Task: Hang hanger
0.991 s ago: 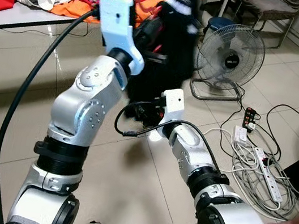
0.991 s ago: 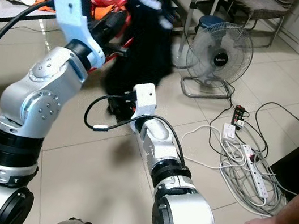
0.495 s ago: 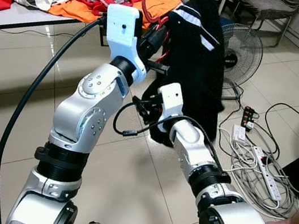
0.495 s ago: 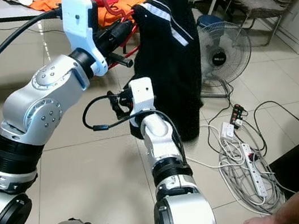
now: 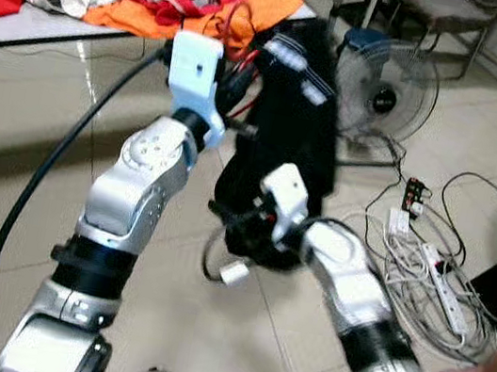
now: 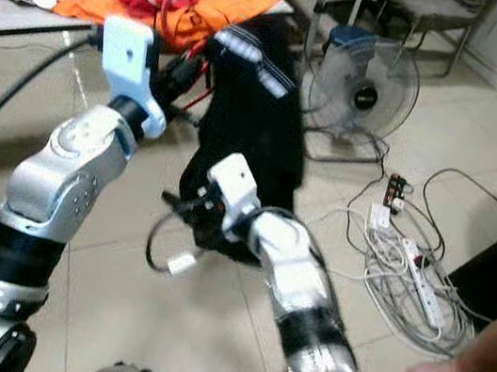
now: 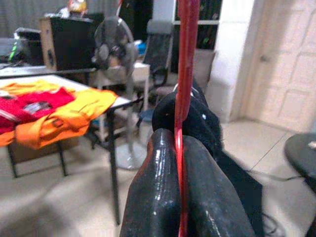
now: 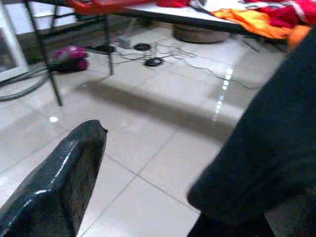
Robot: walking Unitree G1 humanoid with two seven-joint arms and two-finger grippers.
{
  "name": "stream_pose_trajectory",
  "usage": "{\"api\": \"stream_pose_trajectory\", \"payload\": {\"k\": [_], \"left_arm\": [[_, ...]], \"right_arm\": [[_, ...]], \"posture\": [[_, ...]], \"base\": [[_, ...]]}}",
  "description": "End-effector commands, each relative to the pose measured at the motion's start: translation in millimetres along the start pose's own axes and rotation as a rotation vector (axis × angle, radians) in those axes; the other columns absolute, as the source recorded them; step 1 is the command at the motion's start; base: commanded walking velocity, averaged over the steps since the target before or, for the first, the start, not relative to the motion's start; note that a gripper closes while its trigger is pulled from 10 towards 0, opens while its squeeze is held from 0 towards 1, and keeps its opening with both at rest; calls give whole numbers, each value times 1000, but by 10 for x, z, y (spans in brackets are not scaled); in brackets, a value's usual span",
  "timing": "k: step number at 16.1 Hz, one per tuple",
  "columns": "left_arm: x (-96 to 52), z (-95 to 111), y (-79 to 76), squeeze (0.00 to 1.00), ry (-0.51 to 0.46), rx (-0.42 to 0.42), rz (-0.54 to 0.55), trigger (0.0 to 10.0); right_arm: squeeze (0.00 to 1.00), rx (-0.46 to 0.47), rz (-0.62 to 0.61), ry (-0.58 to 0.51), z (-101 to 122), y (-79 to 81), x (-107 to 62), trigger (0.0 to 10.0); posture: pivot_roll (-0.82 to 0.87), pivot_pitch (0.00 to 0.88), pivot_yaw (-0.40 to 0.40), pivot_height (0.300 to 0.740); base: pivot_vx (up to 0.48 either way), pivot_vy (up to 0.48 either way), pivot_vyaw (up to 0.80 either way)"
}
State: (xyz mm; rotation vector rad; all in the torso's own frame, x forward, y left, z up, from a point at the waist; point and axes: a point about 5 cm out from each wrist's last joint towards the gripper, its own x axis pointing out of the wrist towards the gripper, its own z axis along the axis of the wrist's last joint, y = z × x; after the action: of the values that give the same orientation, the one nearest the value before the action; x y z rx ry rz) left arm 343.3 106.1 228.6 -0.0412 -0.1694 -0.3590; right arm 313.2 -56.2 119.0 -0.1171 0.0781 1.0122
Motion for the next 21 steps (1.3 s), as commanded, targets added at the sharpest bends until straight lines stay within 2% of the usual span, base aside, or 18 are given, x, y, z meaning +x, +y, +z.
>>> {"api": "stream_pose_trajectory", "payload": {"k": [1, 2, 3, 5, 7, 9, 12, 13, 15, 16, 18, 19, 21], "left_arm": [[20, 86, 25, 0, -50, 28, 4, 10000], [26, 59, 44, 0, -43, 39, 6, 10000], [33, -63, 128, 0, -4, 95, 12, 10000], [26, -204, 267, 0, 42, 133, 35, 10000], [44, -200, 293, 0, 34, 141, 43, 10000], [55, -192, 271, 0, 23, 144, 38, 10000], [38, -238, 280, 0, 22, 161, 24, 10000], [8, -261, 314, 0, 25, 190, -23, 10000], [-22, -275, 328, 0, 31, 217, -74, 10000], [-90, -351, 389, 0, 70, 274, -138, 10000], [-144, -428, 456, 0, 107, 331, -175, 10000], [-163, -448, 495, 0, 113, 356, -190, 10000], [-189, -442, 486, 0, 109, 330, -266, 10000]], "right_arm": [[0, -18, 69, -48, 170, 56, -9, 10000], [0, -28, 99, -58, 236, 68, -73, 10000], [0, -64, 131, -74, 413, -1, -260, 10000], [0, -93, 140, -63, 582, -104, -471, 10000], [0, -95, 96, -19, 515, -141, -473, 10000], [0, -81, 89, -7, 467, -85, -441, 10000], [0, -63, 93, 8, 496, -96, -529, 10000], [0, -135, 65, 49, 542, -261, -695, 10000], [0, -183, 41, 73, 595, -375, -803, 10000], [0, -240, 33, 89, 781, -496, -1019, 10000], [0, -274, 55, 107, 948, -529, -1220, 10000], [0, -305, 57, 183, 944, -593, -1375, 10000], [0, -327, -7, 287, 762, -771, -1476, 10000]], "posture": [[4, 63, 37, 740], [1, 63, 39, 740], [-7, 62, 41, 740], [-19, 65, 42, 740], [-20, 64, 39, 740], [-14, 65, 38, 740], [-8, 67, 39, 740], [-10, 69, 40, 740], [-11, 70, 39, 740], [-15, 69, 42, 740], [-23, 70, 42, 740], [-25, 70, 42, 740], [-38, 72, 43, 740]], "base": [[0, 0, 0], [0, 0, 0], [0, 0, 0], [0, 0, 0], [0, 0, 0], [0, 0, 0], [0, 0, 0], [0, 0, 0], [0, 0, 0], [0, 0, 0], [0, 0, 0], [0, 0, 0], [0, 0, 0]]}}
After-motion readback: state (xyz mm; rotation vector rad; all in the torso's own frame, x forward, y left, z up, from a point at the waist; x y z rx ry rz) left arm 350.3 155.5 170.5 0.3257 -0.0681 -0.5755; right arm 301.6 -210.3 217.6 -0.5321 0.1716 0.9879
